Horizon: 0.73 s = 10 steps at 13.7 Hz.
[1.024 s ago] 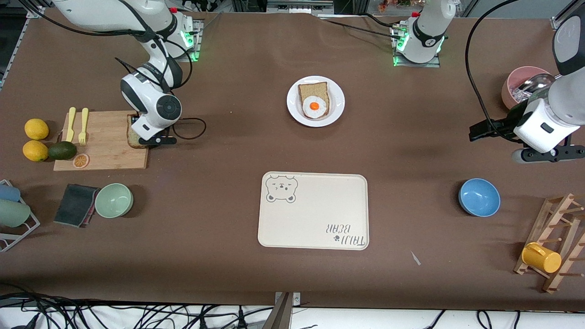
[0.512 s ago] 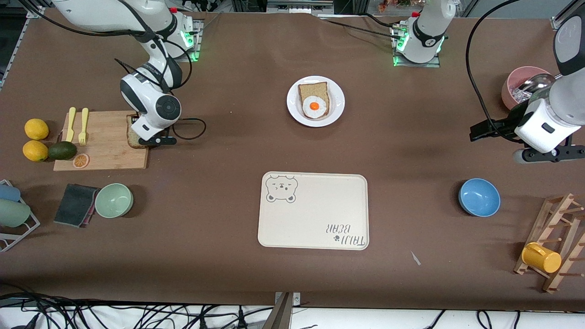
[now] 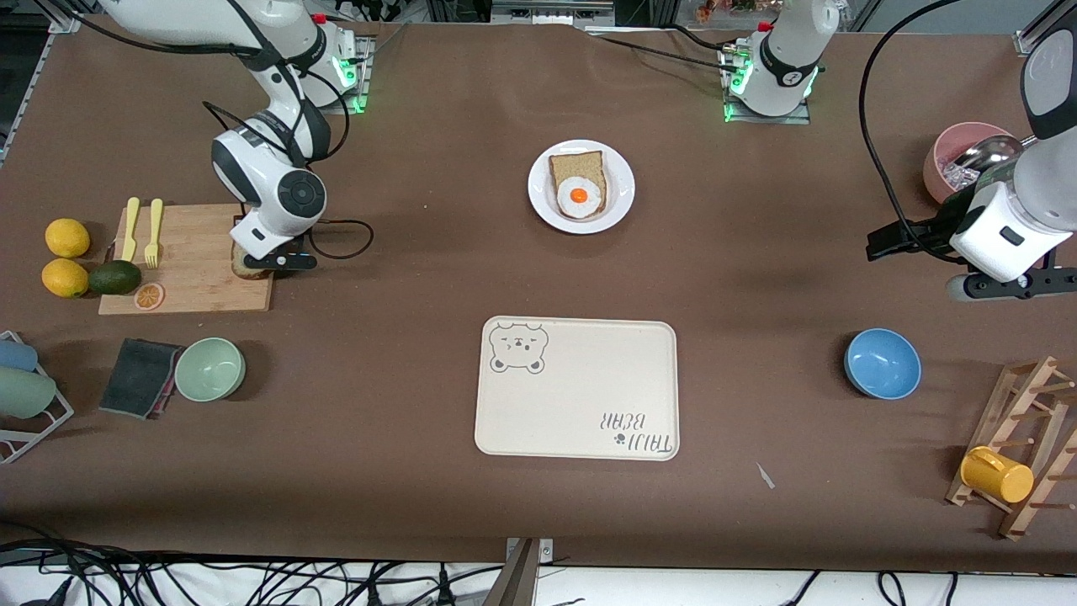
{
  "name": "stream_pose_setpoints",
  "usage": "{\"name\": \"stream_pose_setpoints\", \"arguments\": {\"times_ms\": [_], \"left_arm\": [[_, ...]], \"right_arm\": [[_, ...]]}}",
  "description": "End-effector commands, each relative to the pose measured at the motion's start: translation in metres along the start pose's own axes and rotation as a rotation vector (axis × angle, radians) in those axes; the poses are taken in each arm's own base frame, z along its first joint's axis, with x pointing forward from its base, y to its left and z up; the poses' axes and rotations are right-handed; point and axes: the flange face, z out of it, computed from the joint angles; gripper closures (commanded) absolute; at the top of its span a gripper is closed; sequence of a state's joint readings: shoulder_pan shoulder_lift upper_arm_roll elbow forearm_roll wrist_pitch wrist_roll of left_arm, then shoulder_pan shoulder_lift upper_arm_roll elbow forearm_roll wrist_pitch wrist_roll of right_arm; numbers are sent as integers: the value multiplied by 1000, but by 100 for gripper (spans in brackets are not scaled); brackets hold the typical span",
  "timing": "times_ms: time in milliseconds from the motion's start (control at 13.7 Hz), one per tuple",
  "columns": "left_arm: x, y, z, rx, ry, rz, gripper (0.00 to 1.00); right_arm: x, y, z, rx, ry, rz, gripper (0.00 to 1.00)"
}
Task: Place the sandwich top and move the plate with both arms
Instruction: 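Grasp the bread slice with the right gripper and lift it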
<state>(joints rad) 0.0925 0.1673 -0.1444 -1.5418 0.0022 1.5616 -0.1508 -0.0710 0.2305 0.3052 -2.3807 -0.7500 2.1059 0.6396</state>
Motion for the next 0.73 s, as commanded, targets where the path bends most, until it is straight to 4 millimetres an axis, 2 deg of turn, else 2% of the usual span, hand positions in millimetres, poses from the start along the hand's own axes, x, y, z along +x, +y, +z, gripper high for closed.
{"name": "stream_pose_setpoints", "arguments": {"times_ms": [0, 73, 146, 293, 439, 585, 659], "left_arm": [[0, -2, -4, 13, 12, -5, 0], [0, -1, -4, 13, 10, -4, 0], [0, -2, -5, 13, 12, -6, 0], [0, -1, -4, 13, 12, -4, 0], [1, -1, -2, 13, 9, -5, 0], [1, -1, -1, 14, 5, -4, 0], [1, -1, -1, 15, 7, -4, 0]], "right_arm": [[-13, 18, -79, 54, 59, -3, 100], [-12, 24, -102, 120, 73, 14, 100], [-7, 22, -128, 172, 94, -7, 100], [-7, 2, -184, 187, 162, -50, 100], [-15, -27, -237, 253, 230, -75, 100], [-24, -50, -280, 295, 273, -94, 100], [-32, -69, -299, 301, 289, -114, 100]]}}
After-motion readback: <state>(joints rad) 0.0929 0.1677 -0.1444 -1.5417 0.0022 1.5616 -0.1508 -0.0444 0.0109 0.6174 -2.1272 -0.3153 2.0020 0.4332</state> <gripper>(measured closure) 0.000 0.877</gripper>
